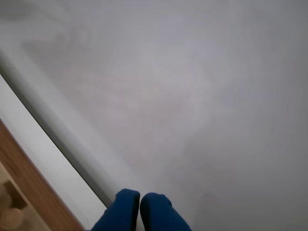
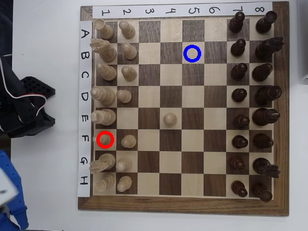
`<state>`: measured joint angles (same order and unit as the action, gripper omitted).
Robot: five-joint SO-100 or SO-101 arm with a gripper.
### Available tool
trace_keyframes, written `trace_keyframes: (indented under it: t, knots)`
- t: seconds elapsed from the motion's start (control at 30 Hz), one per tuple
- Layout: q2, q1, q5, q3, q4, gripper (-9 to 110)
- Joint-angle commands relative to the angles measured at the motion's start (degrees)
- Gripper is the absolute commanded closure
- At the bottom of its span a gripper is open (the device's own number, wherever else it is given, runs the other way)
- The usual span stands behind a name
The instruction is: Move the piece to destination
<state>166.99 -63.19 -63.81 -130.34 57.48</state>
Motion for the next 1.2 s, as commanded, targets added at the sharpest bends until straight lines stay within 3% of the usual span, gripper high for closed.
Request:
trace_keyframes:
  t: [0.0,0.47,0.93,1.17]
  knots:
    - [-16.3,11.6,-22.4,29.2,4.7,101]
    - [-36.7,26.3,-29.5,62.3,38.8,101]
    - [-29.6,42.0,-25.9,45.4,39.2,101]
    - [-26.4,41.3,-25.8,35.9,39.3,101]
